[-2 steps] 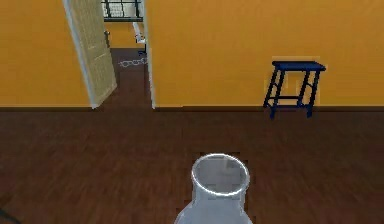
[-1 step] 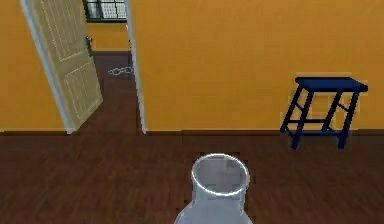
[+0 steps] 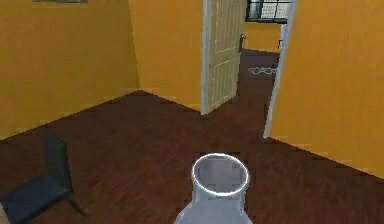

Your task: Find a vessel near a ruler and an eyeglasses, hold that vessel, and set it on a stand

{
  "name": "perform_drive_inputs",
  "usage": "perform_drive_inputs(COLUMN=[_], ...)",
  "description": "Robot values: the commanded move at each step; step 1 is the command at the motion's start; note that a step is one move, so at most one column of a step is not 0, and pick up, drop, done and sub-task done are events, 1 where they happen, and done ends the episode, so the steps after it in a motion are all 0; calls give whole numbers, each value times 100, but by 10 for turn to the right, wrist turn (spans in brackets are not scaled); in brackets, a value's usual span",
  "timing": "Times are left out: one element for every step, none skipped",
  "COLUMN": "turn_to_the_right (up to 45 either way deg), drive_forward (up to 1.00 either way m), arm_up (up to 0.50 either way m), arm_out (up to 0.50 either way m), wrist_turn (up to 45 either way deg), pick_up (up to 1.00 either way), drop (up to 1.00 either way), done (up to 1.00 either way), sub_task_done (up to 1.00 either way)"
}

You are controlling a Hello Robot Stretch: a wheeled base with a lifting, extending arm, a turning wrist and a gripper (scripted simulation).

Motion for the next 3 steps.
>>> perform_drive_inputs(turn_to_the_right=[0, 120, 30], drive_forward=[15, 0, 0], arm_up=[0, 0, 0], arm_out=[0, 0, 0], wrist_turn=[0, 0, 0], pick_up=[0, 0, 0], drop=[0, 0, 0], done=[0, 0, 0], sub_task_done=[0, 0, 0])
